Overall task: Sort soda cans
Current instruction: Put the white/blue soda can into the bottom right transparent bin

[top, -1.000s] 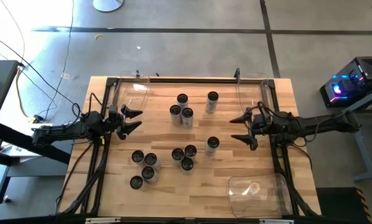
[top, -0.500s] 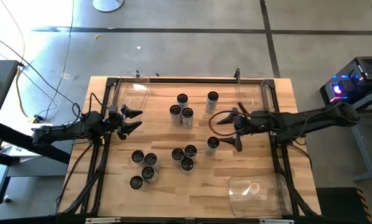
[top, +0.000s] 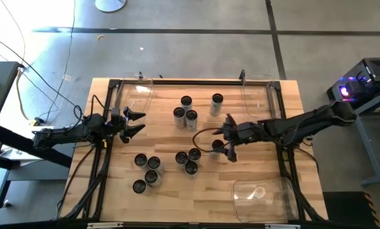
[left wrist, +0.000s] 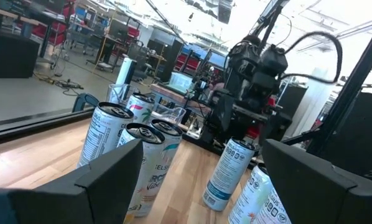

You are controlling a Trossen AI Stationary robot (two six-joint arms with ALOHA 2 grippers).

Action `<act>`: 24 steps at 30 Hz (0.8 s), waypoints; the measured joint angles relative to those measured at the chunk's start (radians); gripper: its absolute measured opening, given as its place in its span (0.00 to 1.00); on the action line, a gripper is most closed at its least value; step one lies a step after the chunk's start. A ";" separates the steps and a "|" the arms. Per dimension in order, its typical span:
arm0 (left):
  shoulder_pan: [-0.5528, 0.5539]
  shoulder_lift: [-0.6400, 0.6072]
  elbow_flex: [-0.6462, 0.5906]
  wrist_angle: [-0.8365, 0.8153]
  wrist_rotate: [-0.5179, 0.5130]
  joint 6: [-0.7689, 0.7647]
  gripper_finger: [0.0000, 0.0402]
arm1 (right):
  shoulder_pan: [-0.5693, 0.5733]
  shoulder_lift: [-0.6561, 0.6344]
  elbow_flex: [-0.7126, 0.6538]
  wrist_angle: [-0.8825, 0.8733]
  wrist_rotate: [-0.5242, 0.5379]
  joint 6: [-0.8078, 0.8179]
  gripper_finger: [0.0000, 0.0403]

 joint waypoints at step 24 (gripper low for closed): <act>0.000 0.000 0.000 -0.004 0.000 0.000 0.81 | 0.030 0.047 0.012 -0.107 0.062 0.087 0.59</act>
